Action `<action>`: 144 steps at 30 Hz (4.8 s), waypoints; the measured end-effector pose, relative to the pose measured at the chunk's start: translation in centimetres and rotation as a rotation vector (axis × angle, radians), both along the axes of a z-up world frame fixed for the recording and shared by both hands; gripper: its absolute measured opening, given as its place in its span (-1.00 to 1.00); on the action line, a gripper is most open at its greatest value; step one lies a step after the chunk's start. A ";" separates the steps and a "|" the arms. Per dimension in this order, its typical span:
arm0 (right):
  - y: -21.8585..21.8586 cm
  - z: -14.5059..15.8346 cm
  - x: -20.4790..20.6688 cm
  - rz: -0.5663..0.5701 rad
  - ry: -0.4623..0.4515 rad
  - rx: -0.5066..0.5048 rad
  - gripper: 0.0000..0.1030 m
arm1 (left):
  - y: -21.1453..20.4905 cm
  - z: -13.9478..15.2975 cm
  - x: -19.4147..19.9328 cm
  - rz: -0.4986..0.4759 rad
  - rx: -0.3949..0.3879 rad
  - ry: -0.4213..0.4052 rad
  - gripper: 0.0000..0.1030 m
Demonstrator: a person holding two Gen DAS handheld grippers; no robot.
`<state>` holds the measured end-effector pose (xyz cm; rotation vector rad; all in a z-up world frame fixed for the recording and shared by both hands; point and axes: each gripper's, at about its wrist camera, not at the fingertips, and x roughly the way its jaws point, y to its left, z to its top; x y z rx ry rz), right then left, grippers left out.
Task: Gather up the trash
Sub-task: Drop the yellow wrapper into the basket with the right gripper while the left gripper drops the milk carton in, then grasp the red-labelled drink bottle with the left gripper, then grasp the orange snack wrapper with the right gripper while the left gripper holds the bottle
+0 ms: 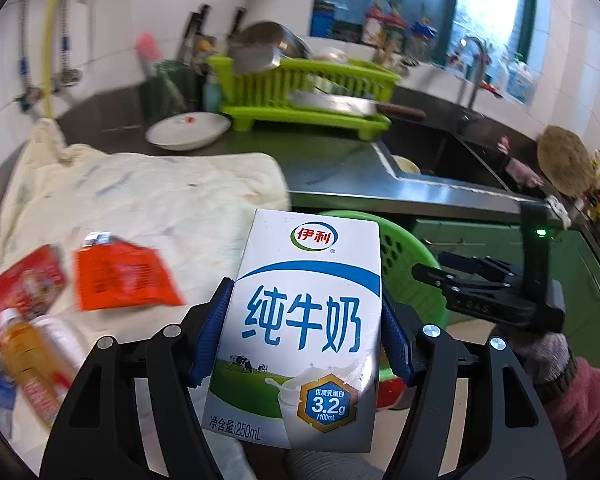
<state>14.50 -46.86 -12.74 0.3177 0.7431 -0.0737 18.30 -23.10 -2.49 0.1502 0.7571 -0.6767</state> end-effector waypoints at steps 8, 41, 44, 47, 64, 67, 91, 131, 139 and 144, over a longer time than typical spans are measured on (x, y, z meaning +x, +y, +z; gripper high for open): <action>-0.9 0.5 -3.4 -0.024 -0.035 -0.038 0.32 | -5.9 -4.3 1.8 -0.054 0.038 0.086 0.29; 0.5 -0.5 -6.9 -0.025 -0.043 0.027 0.37 | -7.5 -7.3 1.4 -0.022 0.030 0.156 0.58; 1.7 0.1 -6.8 -0.001 -0.050 0.015 0.37 | -5.8 -5.9 0.7 -0.003 0.029 0.131 0.58; 2.9 0.6 -6.4 0.022 -0.052 0.015 0.38 | -3.7 -4.8 0.1 0.030 0.027 0.114 0.58; 10.7 3.1 -2.6 0.187 -0.078 -0.006 0.44 | 11.6 0.5 1.5 0.451 0.050 0.028 0.58; 11.9 3.3 -2.0 0.215 -0.080 -0.007 0.44 | 14.5 0.7 2.2 0.560 0.053 0.031 0.63; 15.8 2.8 2.1 0.341 -0.053 -0.029 0.45 | 19.2 -5.5 7.4 0.867 0.099 0.325 0.81; 26.9 1.3 20.3 1.013 -0.042 -0.345 0.64 | 26.0 -3.6 3.0 0.752 0.025 0.281 0.42; 27.7 -0.3 22.5 1.089 -0.020 -0.334 0.45 | 26.3 -3.6 3.0 0.738 0.037 0.275 0.42; 27.4 -0.4 22.4 1.061 -0.012 -0.315 0.10 | 26.1 -3.3 2.8 0.731 0.036 0.258 0.42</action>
